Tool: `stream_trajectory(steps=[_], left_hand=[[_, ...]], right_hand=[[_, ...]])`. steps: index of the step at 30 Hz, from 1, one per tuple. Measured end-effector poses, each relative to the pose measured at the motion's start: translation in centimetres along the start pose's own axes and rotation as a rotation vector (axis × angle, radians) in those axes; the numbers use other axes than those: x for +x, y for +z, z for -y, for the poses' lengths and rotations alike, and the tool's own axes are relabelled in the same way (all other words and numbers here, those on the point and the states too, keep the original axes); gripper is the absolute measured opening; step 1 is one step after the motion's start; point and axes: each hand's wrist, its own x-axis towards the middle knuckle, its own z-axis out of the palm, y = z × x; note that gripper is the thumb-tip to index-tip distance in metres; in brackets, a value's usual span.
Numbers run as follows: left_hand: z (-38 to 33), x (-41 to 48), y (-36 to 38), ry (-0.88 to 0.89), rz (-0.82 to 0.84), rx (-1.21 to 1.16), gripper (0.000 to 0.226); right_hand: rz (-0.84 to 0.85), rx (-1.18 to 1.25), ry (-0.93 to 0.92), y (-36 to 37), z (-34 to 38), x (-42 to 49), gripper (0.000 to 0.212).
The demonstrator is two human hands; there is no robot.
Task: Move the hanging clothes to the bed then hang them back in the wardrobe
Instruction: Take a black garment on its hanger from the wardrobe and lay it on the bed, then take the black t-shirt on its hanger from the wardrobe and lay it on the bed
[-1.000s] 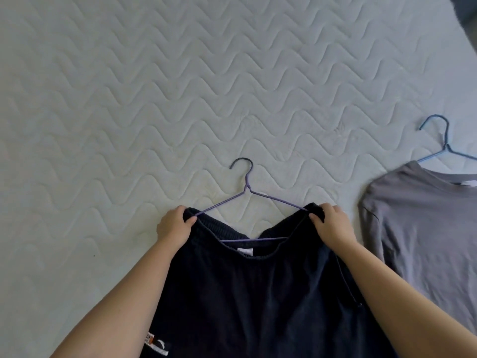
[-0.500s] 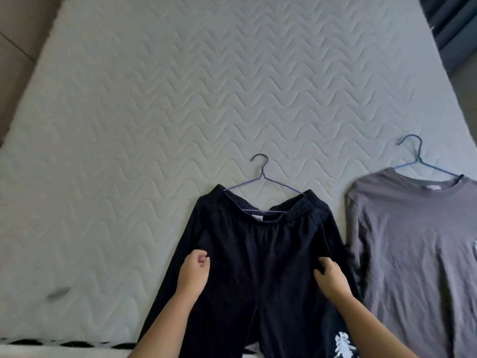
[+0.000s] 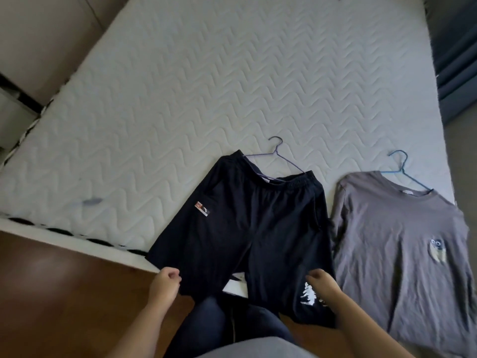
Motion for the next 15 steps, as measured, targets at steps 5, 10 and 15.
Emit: stream_trajectory(steps=[5, 10, 15], left_hand=[[4.3, -0.2, -2.0, 0.001, 0.047, -0.045, 0.017], [9.8, -0.3, -6.9, 0.054, 0.091, -0.091, 0.015], [20.6, -1.1, -15.9, 0.052, 0.085, -0.125, 0.013]], right_hand=[[-0.073, 0.095, 0.037, 0.9, -3.7, -1.7, 0.013], [-0.095, 0.071, -0.019, 6.2, 1.1, -8.7, 0.017], [0.001, -0.212, -0.186, 18.1, 8.4, -13.9, 0.022]])
